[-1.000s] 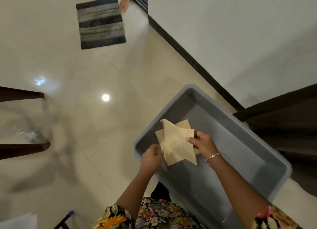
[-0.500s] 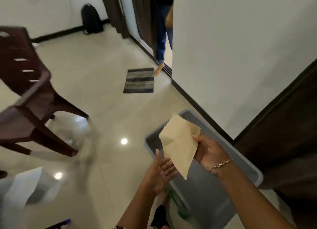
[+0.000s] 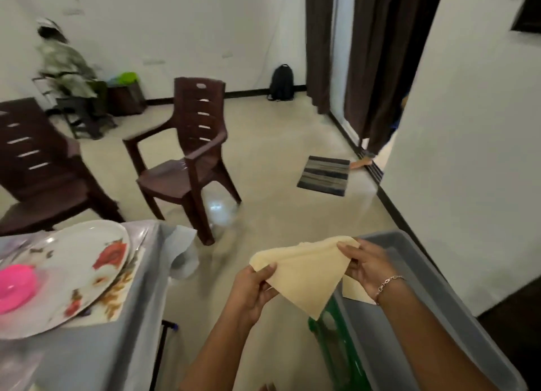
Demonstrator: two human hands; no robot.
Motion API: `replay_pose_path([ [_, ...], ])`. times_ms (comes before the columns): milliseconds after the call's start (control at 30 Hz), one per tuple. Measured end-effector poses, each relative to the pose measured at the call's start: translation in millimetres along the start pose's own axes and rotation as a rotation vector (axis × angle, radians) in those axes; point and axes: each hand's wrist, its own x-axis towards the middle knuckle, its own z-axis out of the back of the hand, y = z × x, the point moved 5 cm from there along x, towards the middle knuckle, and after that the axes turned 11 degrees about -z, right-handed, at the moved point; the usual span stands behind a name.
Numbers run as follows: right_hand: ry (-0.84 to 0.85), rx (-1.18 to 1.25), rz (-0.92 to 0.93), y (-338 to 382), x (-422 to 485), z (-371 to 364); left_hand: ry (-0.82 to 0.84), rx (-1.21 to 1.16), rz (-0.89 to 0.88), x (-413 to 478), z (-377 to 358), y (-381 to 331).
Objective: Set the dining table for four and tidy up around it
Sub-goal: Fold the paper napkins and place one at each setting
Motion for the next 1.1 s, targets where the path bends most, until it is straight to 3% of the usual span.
replay_pose_path([
  [300, 0.075, -0.326, 0.141, 19.3, 78.0, -122.9, -0.373, 0.085, -0.346, 36.5, 93.8, -89.0],
  [467, 0.175, -0.466, 0.23, 33.9, 126.8, -196.8, -0.433, 0.215, -0.536, 73.3, 137.6, -146.1],
  [667, 0.289, -0.556, 0.284, 47.3, 179.1, -280.5, -0.514, 0.369, -0.575, 122.0, 188.3, -200.3],
  [1100, 0.471, -0.75, 0.401, 76.5, 299.0, -402.3, -0.603, 0.359, -0.545, 223.3, 249.5, -253.6],
])
